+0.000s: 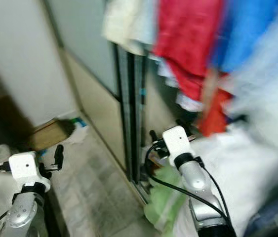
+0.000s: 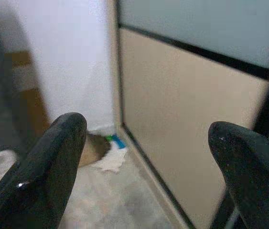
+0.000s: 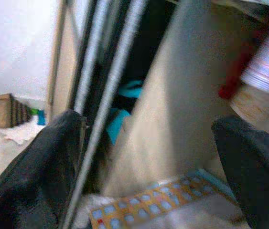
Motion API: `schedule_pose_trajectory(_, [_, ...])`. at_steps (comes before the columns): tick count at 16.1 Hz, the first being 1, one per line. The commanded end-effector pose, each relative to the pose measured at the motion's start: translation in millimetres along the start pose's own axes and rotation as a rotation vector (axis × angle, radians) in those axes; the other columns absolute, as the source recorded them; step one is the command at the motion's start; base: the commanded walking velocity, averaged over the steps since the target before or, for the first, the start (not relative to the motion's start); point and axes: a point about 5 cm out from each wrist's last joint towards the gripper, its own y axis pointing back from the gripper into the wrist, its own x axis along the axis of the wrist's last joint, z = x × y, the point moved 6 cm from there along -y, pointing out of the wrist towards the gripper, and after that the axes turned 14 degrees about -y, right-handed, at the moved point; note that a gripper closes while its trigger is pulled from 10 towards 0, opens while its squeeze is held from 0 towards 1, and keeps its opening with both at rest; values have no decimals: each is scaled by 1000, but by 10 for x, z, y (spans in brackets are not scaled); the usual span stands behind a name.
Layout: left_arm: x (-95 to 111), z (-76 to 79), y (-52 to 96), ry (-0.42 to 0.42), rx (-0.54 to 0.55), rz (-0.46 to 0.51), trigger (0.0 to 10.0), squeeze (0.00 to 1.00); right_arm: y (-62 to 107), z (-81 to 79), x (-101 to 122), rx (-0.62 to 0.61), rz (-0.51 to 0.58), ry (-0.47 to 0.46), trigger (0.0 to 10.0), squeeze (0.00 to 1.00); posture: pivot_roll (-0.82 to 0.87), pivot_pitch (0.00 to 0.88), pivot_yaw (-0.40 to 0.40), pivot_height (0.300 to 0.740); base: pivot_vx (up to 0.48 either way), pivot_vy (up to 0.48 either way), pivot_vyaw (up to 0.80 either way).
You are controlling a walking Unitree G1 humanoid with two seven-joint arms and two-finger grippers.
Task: Clean up the room
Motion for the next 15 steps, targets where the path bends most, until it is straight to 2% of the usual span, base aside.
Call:
schedule_pose_trajectory(1, [44, -54, -4, -6, 24, 13, 10000, 0, -13, -52, -3, 25, -3, 0, 10000, 0, -160, 0, 4, 740, 0, 0, 800])
schedule_pose_trajectory(5, [33, -50, 5, -7, 25, 8, 10000, 0, 25, -108, -21, 42, -7, 1, 10000, 0, -168, 0, 4, 740, 0, 0, 800])
schedule_pose_trajectory(10, [51, 53, -39, -3, -12, 13, 10000, 0, 3, -55, 0, 27, 3, 0, 10000, 0, -179, 0, 24, 740, 0, 0, 800])
schedule_pose_trajectory(15, [43, 3, -78, 0, 15, -6, 10000, 0, 17, -74, -14, 26, 7, -8, 10000, 0, -179, 0, 36, 740, 0, 0, 800])
